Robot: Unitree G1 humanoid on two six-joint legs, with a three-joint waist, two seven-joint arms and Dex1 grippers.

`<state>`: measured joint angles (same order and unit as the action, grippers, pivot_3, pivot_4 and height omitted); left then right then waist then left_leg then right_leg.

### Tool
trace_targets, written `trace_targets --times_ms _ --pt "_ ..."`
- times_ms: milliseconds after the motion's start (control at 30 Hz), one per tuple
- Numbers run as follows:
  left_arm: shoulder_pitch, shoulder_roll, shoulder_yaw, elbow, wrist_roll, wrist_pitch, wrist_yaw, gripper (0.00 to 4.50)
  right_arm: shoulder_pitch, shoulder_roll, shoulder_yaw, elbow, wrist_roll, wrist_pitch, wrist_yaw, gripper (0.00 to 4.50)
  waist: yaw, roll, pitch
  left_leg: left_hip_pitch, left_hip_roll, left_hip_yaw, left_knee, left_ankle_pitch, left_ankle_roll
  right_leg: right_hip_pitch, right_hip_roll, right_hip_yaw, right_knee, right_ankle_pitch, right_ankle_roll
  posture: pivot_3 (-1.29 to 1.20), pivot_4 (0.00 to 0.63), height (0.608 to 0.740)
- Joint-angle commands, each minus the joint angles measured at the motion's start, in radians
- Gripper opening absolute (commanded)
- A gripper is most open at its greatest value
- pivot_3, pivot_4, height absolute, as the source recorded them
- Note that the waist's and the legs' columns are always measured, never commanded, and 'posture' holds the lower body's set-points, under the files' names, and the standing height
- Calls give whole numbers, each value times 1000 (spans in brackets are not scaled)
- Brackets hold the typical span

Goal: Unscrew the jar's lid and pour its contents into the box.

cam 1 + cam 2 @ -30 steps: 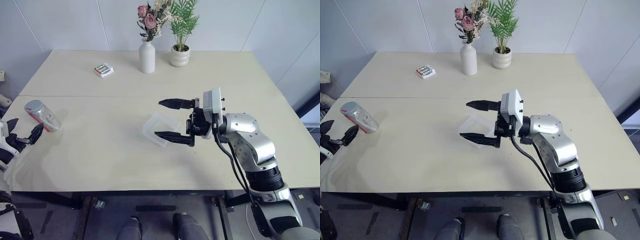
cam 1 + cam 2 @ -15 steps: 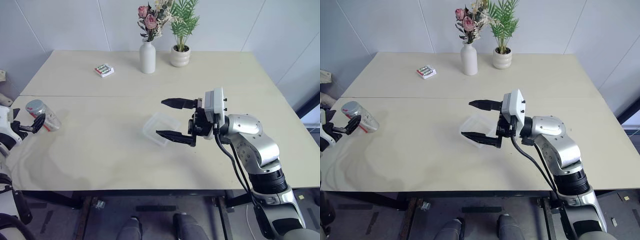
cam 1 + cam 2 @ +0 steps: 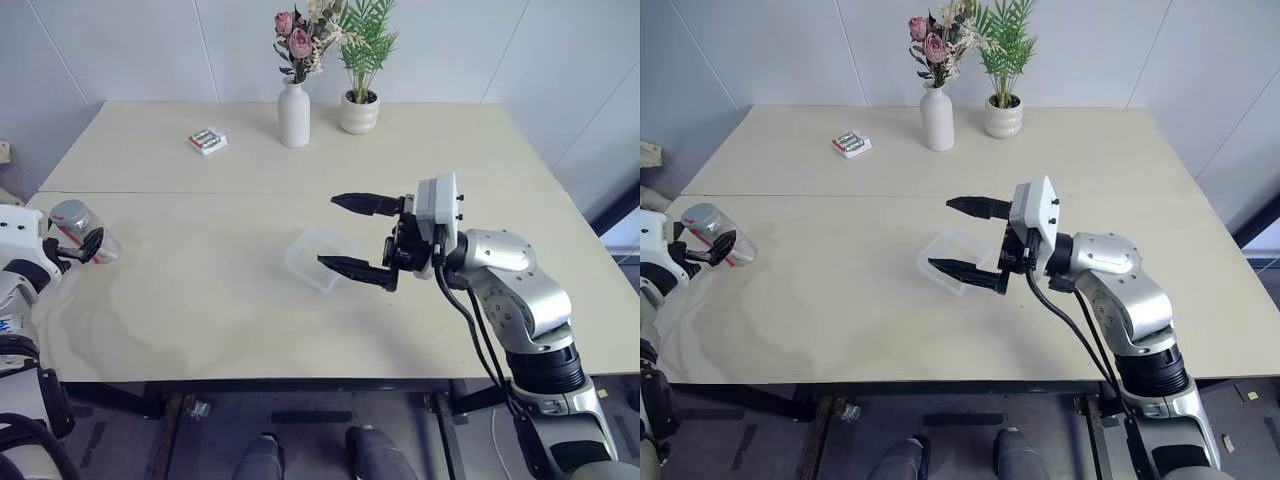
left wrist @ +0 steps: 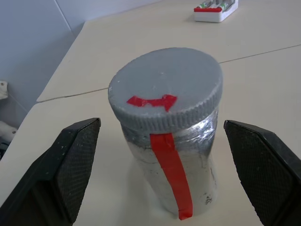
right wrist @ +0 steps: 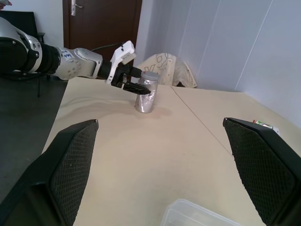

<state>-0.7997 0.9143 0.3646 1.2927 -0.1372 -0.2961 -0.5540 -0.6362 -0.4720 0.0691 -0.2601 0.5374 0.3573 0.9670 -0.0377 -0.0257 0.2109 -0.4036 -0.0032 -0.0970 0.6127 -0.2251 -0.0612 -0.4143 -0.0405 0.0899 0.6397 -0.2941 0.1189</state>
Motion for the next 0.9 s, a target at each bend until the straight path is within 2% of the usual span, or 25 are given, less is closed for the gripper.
trace_targets --times_ms 33,433,467,500,667,733,900 --pt "-30 3 1 6 8 6 27 4500 11 -12 -32 -60 20 10 -19 4489 1 0 0 0 0 0 0 0 0 0 0 0 0 0 0 0 150 740" --pt "-37 -16 -1 15 28 14 41 4500 30 -25 -48 -96 28 36 -49 4489 2 0 0 0 0 0 0 0 0 0 0 0 0 0 0 0 150 740" --pt "-37 -18 0 15 28 13 41 4100 31 -27 -49 -97 30 37 -49 4500 3 0 0 0 0 0 0 0 0 0 0 0 0 0 0 0 150 740" --pt "-38 -19 1 15 27 13 41 3932 33 -28 -49 -98 29 36 -49 4500 3 0 0 0 0 0 0 0 0 0 0 0 0 0 0 0 150 740" --pt "-24 -24 3 16 26 7 45 2391 36 -30 -46 -98 28 35 -55 4500 2 0 0 0 0 0 0 0 0 0 0 0 0 0 0 0 150 740" --pt "-13 -24 6 16 24 4 47 1924 39 -31 -46 -98 27 35 -56 4500 2 0 0 0 0 0 0 0 0 0 0 0 0 0 0 0 150 740" --pt "8 -32 20 2 4 -29 2 1924 49 -33 -45 -101 27 34 -58 4500 2 0 0 0 0 0 0 0 0 0 0 0 1 0 0 0 150 740"
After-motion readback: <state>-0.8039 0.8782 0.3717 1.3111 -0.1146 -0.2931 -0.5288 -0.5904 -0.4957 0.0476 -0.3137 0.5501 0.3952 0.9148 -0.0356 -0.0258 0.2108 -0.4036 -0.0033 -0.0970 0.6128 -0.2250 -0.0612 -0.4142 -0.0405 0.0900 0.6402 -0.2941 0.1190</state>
